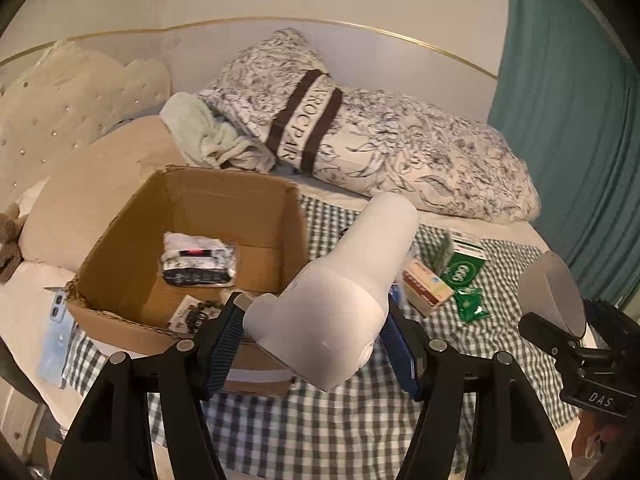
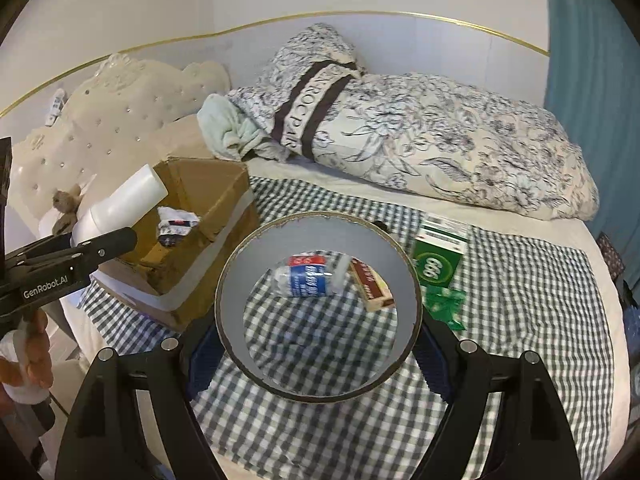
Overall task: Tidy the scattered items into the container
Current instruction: 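Carry the white tube and tape roll over the cardboard box with both tools, then open both tools to drop the tube and tape roll into the box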
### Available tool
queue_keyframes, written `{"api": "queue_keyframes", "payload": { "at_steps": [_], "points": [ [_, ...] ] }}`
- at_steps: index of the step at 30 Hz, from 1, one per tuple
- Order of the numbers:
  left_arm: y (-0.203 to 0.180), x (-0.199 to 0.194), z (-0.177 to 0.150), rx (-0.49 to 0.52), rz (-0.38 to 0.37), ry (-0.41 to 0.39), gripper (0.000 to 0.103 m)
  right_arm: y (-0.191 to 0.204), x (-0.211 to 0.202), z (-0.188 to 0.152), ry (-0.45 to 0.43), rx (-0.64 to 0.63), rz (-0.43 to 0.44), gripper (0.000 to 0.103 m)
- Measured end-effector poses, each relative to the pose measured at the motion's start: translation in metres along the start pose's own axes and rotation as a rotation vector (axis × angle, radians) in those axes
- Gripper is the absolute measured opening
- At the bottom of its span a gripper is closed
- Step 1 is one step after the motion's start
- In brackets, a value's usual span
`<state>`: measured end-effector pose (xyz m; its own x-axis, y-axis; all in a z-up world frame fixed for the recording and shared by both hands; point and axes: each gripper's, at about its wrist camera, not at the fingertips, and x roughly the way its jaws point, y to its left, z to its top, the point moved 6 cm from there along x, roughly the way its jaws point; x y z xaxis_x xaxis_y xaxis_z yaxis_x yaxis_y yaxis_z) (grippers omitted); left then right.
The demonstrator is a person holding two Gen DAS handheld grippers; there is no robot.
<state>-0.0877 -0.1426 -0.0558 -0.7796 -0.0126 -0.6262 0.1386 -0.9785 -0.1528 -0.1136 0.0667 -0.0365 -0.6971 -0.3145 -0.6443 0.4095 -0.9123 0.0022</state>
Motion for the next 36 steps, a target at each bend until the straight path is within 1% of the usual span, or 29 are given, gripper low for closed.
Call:
{"api": "queue_keyframes", "payload": {
  "at_steps": [5, 15, 23, 26, 29, 32, 33, 34, 35, 36],
  "points": [
    [0.031, 0.013, 0.008, -0.032, 0.041, 0.017, 0.067, 0.028, 0.023, 0.016, 0.005, -0.025, 0.058, 0.082],
    [0.091, 0.036, 0.019, -0.112, 0.115, 0.048, 0.067, 0.091, 0.075, 0.062, 0.000, -0.062, 0.180, 0.082],
    [0.115, 0.051, 0.021, -0.132, 0.133, 0.067, 0.067, 0.133, 0.118, 0.085, 0.037, -0.064, 0.271, 0.082],
    [0.123, 0.056, 0.020, -0.136, 0.141, 0.076, 0.067, 0.143, 0.132, 0.090, 0.052, -0.054, 0.301, 0.082],
    [0.131, 0.061, 0.020, -0.154, 0.140, 0.078, 0.067, 0.150, 0.143, 0.094, 0.059, -0.045, 0.310, 0.082],
    [0.135, 0.066, 0.018, -0.174, 0.123, 0.076, 0.067, 0.155, 0.153, 0.095, 0.073, -0.020, 0.338, 0.082],
    [0.137, 0.070, 0.017, -0.179, 0.122, 0.081, 0.069, 0.156, 0.154, 0.095, 0.071, -0.011, 0.351, 0.082],
    [0.137, 0.072, 0.016, -0.181, 0.124, 0.085, 0.076, 0.157, 0.155, 0.096, 0.061, -0.004, 0.358, 0.085],
    [0.137, 0.074, 0.015, -0.182, 0.121, 0.086, 0.080, 0.156, 0.156, 0.097, 0.047, 0.003, 0.352, 0.094],
    [0.136, 0.074, 0.015, -0.181, 0.115, 0.083, 0.086, 0.155, 0.156, 0.098, 0.034, 0.010, 0.335, 0.096]
  ]
}}
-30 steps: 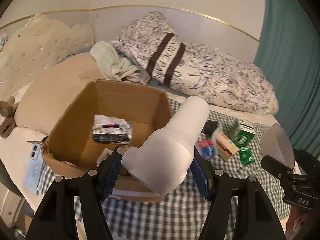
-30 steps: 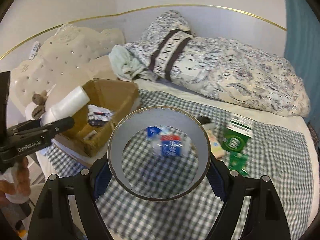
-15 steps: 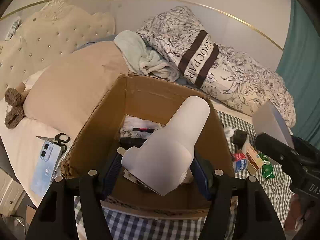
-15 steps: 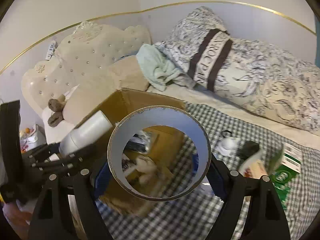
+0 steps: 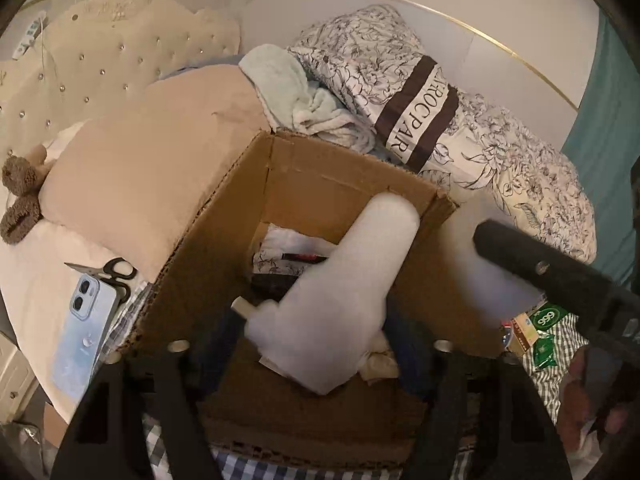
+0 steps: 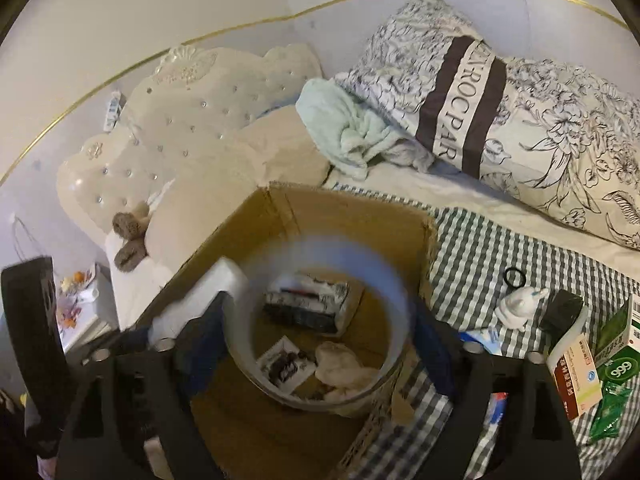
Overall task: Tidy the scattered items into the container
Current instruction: 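Open both tools to drop the tube and tape roll into the box, then move both tools back over the remaining items on the bed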
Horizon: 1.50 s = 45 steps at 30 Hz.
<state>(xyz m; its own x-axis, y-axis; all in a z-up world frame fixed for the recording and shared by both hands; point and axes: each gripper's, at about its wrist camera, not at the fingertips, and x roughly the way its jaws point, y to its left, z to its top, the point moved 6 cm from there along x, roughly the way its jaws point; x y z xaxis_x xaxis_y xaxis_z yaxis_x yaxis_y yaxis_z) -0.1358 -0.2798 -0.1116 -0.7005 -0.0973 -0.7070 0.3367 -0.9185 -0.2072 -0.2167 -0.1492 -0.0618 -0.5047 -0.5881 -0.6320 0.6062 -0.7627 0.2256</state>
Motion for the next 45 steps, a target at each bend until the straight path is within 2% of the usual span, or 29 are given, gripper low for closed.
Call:
{"api": "queue_keyframes", "payload": {
  "at_steps": [4, 9, 19, 27, 31, 37, 41, 45],
  "points": [
    [-0.006, -0.003, 0.000, 0.017, -0.008, -0.021, 0.092, -0.004, -0.004, 0.002, -0.034, 0.006, -0.023, 0.097],
    [-0.013, -0.005, -0.001, 0.027, 0.015, -0.020, 0.092, -0.016, -0.015, 0.000, -0.044, 0.042, -0.004, 0.097],
    [-0.040, -0.024, -0.012, 0.036, 0.016, -0.015, 0.092, -0.048, -0.061, -0.022, -0.063, 0.071, -0.048, 0.097],
    [-0.084, -0.047, -0.019, 0.087, 0.014, -0.035, 0.092, -0.091, -0.118, -0.046, -0.104, 0.133, -0.117, 0.097],
    [-0.110, -0.060, -0.029, 0.109, -0.012, -0.055, 0.092, -0.116, -0.150, -0.064, -0.114, 0.150, -0.166, 0.097],
    [-0.154, -0.077, -0.053, 0.200, -0.021, -0.061, 0.093, -0.153, -0.192, -0.096, -0.128, 0.199, -0.223, 0.097],
    [-0.174, -0.075, -0.068, 0.227, -0.011, -0.039, 0.094, -0.175, -0.210, -0.119, -0.124, 0.251, -0.237, 0.097],
    [-0.193, -0.072, -0.083, 0.225, -0.046, -0.022, 0.094, -0.190, -0.227, -0.131, -0.121, 0.252, -0.288, 0.097]
  ]
}}
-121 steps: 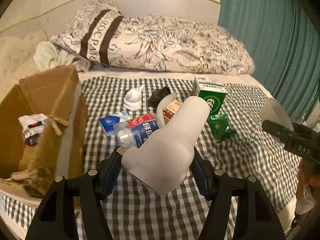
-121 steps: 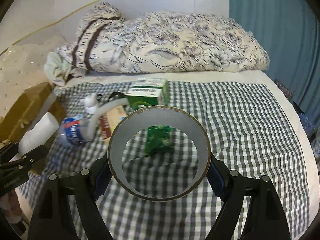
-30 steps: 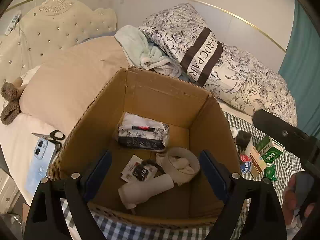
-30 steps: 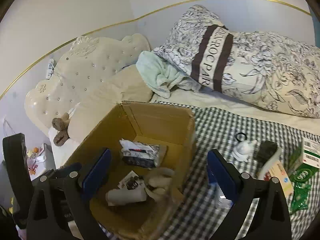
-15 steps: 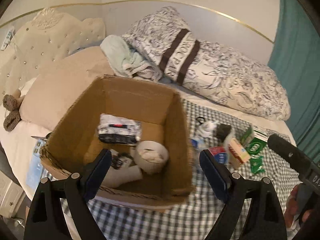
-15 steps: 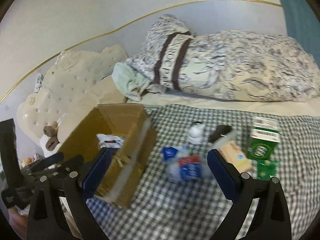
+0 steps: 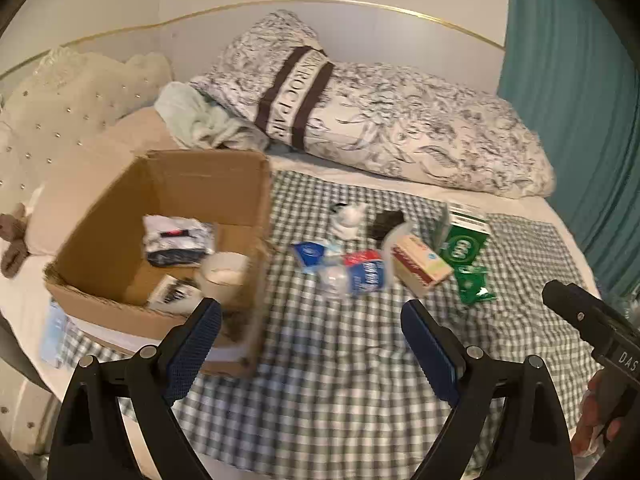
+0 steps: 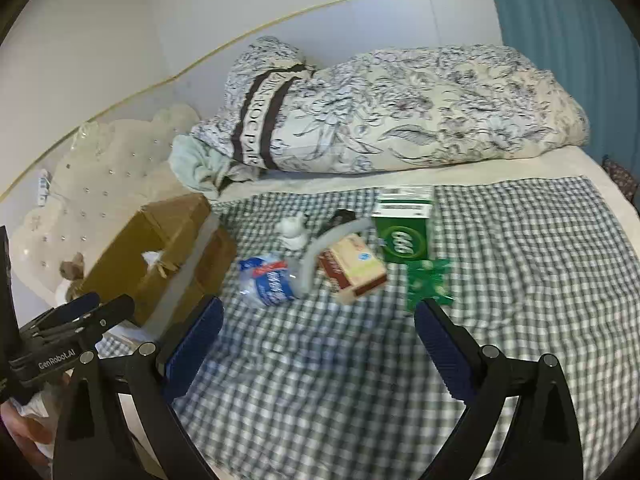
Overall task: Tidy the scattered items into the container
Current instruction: 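Move both tools back over the remaining items on the bed, then reach the left tool toward the blue-labelled bottle while the right tool reaches the green sachet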
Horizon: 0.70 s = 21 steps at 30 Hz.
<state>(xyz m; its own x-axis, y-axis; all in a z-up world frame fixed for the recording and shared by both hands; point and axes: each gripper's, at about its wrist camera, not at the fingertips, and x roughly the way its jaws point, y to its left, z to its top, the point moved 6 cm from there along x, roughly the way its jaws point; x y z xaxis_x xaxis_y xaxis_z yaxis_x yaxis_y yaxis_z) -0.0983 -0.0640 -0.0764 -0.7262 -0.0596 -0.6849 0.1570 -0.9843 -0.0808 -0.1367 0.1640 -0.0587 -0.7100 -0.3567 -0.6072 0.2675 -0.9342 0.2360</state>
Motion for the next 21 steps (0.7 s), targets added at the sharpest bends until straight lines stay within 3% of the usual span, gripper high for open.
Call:
{"api": "queue_keyframes", "payload": {
  "at_steps": [4, 8, 15, 21],
  "points": [
    [-0.020, 0.014, -0.009, 0.023, -0.018, 0.021, 0.094, -0.024, -0.013, -0.006, -0.035, 0.012, -0.039, 0.097],
    [-0.039, 0.039, -0.020, 0.044, -0.056, 0.061, 0.094, -0.051, -0.005, -0.019, -0.013, 0.047, -0.069, 0.097],
    [-0.060, 0.085, -0.031, 0.094, -0.086, 0.121, 0.094, -0.078, 0.036, -0.029, 0.056, 0.063, -0.108, 0.097],
    [-0.061, 0.128, -0.039, 0.076, -0.096, 0.184, 0.094, -0.086, 0.079, -0.036, 0.129, 0.055, -0.136, 0.097]
  ]
}}
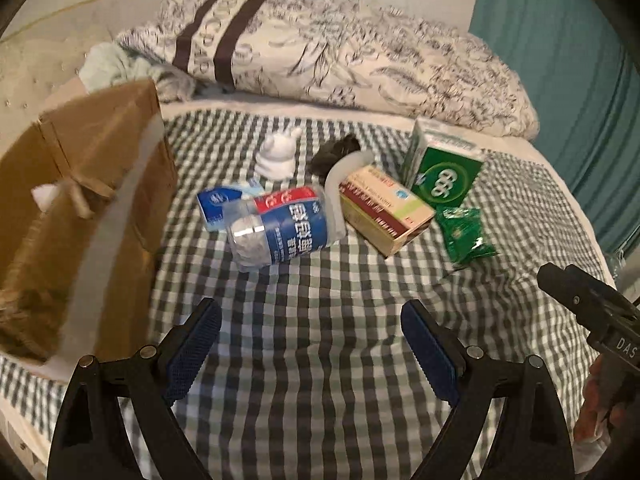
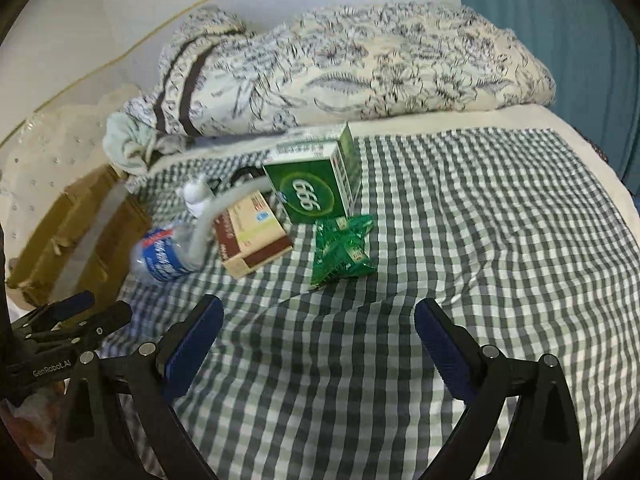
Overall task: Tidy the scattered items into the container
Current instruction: 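Reach the left tool toward the blue-labelled bottle while the right tool reaches the green sachet, then grasp the blue-labelled floss jar with the left tool while the right tool grasps the green sachet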
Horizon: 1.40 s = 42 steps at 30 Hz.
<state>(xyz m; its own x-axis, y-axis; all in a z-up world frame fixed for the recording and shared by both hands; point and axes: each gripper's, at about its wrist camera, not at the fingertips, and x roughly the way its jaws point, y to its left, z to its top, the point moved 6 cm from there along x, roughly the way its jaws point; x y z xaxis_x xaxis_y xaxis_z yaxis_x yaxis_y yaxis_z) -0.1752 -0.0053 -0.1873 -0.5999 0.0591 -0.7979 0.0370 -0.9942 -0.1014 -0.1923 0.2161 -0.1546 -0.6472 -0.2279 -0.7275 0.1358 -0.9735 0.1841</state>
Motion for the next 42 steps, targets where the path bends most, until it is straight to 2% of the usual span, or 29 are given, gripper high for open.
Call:
{"api": "queue_keyframes", "payload": {
  "at_steps": [5, 12, 19, 24, 29, 36, 39, 40, 41, 42],
  "points": [
    [0.009, 0.030, 0.004, -0.033, -0.007, 0.031, 0.094, -0.003, 0.031, -0.001, 0.044, 0.005, -0.025, 0.097],
    [0.019, 0.052, 0.021, -0.078, 0.004, 0.015, 0.094, -0.004, 0.063, -0.002, 0.091, 0.000, -0.047, 0.097],
    [0.023, 0.066, 0.039, -0.084, 0.044, -0.030, 0.094, -0.004, 0.084, 0.010, 0.083, 0.000, -0.059, 0.097],
    [0.032, 0.081, 0.039, -0.131, 0.038, -0.004, 0.095, -0.004, 0.097, 0.015, 0.079, -0.006, -0.065, 0.097],
    [0.029, 0.091, 0.041, -0.126, 0.049, 0.001, 0.096, -0.009, 0.106, 0.019, 0.081, -0.003, -0.072, 0.097],
    [0.034, 0.095, 0.047, -0.149, 0.019, 0.001, 0.096, -0.022, 0.128, 0.017, 0.099, 0.026, -0.094, 0.097],
    [0.034, 0.093, 0.047, -0.148, 0.004, -0.004, 0.095, -0.020, 0.133, 0.014, 0.087, -0.012, -0.131, 0.097],
    [0.034, 0.092, 0.047, -0.144, 0.003, -0.006, 0.095, -0.018, 0.134, 0.014, 0.088, -0.026, -0.146, 0.095],
    [0.035, 0.091, 0.047, -0.138, 0.005, -0.009, 0.095, -0.018, 0.133, 0.014, 0.086, -0.036, -0.167, 0.085],
    [0.035, 0.091, 0.046, -0.134, 0.005, -0.009, 0.095, -0.019, 0.132, 0.014, 0.081, -0.043, -0.189, 0.079]
  ]
}}
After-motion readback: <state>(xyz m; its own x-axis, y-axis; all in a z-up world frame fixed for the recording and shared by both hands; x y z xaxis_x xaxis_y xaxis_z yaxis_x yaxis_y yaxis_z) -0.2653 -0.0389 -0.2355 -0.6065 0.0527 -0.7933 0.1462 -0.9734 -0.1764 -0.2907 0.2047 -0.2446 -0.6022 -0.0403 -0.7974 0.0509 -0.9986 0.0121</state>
